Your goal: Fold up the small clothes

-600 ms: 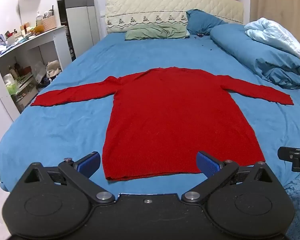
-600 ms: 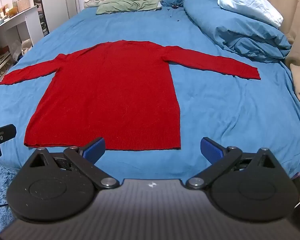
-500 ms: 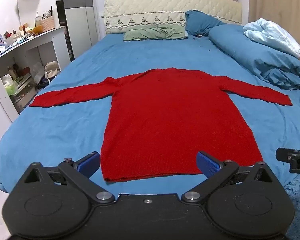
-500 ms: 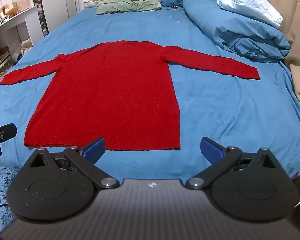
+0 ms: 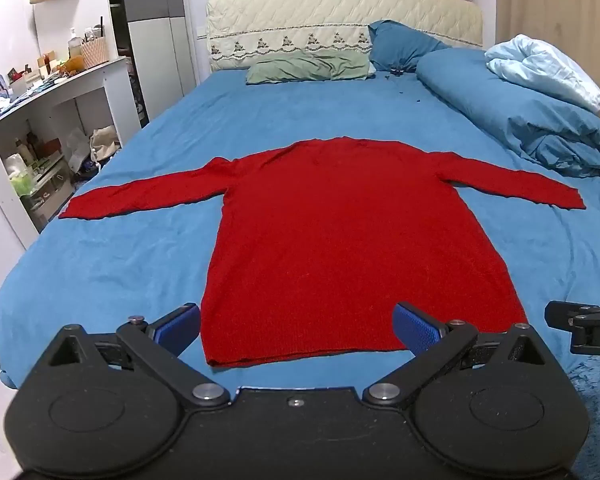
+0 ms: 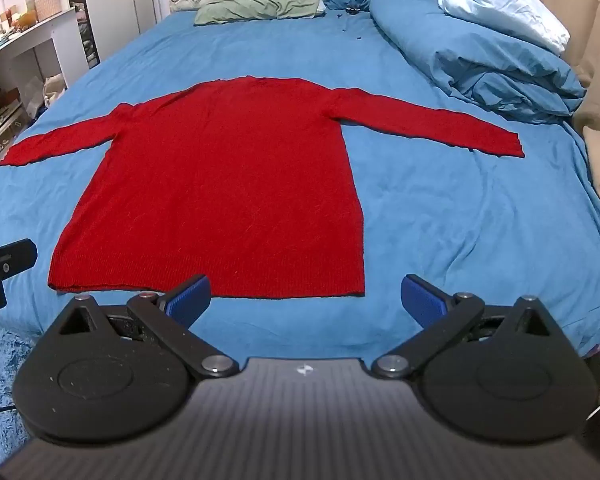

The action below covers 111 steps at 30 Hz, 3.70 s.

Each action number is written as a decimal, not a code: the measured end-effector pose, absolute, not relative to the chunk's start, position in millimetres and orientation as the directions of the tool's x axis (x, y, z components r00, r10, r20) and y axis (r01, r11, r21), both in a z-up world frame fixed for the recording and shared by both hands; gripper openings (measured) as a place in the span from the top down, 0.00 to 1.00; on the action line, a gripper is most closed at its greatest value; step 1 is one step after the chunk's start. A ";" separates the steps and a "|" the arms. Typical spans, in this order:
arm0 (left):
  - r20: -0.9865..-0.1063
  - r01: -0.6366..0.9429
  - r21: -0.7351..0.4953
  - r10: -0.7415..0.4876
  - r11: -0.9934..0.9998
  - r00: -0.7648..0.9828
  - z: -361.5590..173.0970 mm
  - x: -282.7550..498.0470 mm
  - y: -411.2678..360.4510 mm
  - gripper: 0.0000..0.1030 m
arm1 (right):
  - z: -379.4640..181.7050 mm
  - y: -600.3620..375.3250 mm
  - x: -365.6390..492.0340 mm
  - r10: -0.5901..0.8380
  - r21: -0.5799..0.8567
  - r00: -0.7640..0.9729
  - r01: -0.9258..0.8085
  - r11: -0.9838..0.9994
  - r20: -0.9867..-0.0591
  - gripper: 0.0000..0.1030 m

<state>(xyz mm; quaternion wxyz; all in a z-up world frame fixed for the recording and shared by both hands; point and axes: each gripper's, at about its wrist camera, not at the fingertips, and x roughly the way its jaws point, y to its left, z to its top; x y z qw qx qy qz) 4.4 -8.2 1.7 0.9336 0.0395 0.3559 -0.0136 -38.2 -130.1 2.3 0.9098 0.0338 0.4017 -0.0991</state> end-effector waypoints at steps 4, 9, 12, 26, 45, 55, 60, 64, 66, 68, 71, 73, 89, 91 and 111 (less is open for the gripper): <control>-0.667 0.053 0.059 0.000 0.997 0.745 2.5 4.9 -8.8 0.00 | 1.1 -129.1 -36.7 -0.153 -0.019 0.657 0.207 0.978 -0.738 0.00; -0.669 0.052 0.052 -0.004 0.997 0.743 2.1 5.1 -6.8 0.00 | -3.6 -128.1 -35.0 -0.154 -0.027 0.652 0.200 0.979 -0.743 0.00; -0.671 0.053 0.047 -0.008 0.998 0.742 1.8 5.4 -6.0 0.00 | -4.2 -128.0 -34.2 -0.154 -0.028 0.650 0.200 0.979 -0.745 0.00; -0.677 0.054 0.044 -0.010 0.998 0.736 1.0 7.4 -6.3 0.00 | -6.4 -129.4 -31.4 -0.149 -0.024 0.643 0.199 0.980 -0.752 0.00; -0.678 0.051 0.044 -0.007 0.998 0.735 0.9 8.1 -5.9 0.00 | -6.5 -128.4 -31.4 -0.150 -0.026 0.642 0.199 0.980 -0.752 0.00; -0.679 0.049 0.041 -0.008 0.998 0.734 1.4 8.3 -6.3 0.00 | -5.9 -128.1 -31.4 -0.150 -0.025 0.643 0.200 0.980 -0.751 0.00; -0.678 0.049 0.041 -0.008 0.998 0.735 1.5 8.4 -6.3 0.00 | -5.6 -128.5 -31.6 -0.149 -0.024 0.645 0.199 0.980 -0.749 0.00; -0.678 0.049 0.042 -0.007 0.998 0.735 2.5 8.2 -5.8 0.00 | -5.6 -128.1 -32.3 -0.148 -0.021 0.646 0.200 0.980 -0.748 0.00; -0.678 0.049 0.042 -0.007 0.998 0.735 2.4 8.3 -5.7 0.00 | -5.5 -127.9 -32.5 -0.148 -0.021 0.647 0.200 0.980 -0.748 0.00; -0.678 0.049 0.042 -0.007 0.998 0.735 2.5 8.3 -5.6 0.00 | -5.3 -127.5 -32.4 -0.147 -0.020 0.648 0.200 0.980 -0.747 0.00; -0.678 0.049 0.042 -0.007 0.998 0.735 2.5 8.2 -5.7 0.00 | -5.1 -127.7 -32.4 -0.147 -0.020 0.648 0.200 0.980 -0.748 0.00; -0.678 0.048 0.042 -0.007 0.998 0.735 3.0 8.3 -5.6 0.00 | -5.1 -127.5 -32.4 -0.148 -0.020 0.648 0.201 0.979 -0.748 0.00; -0.561 0.071 0.004 -0.056 0.998 0.826 71.3 47.3 -13.5 0.00 | 28.7 -172.4 -26.0 -0.154 0.079 0.721 0.279 0.957 -0.676 0.00; -0.521 0.088 0.006 -0.072 0.996 0.850 87.1 68.6 -20.8 0.00 | 37.8 -195.9 -17.6 -0.187 0.092 0.736 0.321 0.943 -0.651 0.00; -0.673 0.242 -0.095 -0.241 0.966 0.699 -39.0 420.6 -151.3 0.00 | -82.0 -486.2 133.6 -0.402 0.325 0.708 0.655 0.682 -0.582 0.00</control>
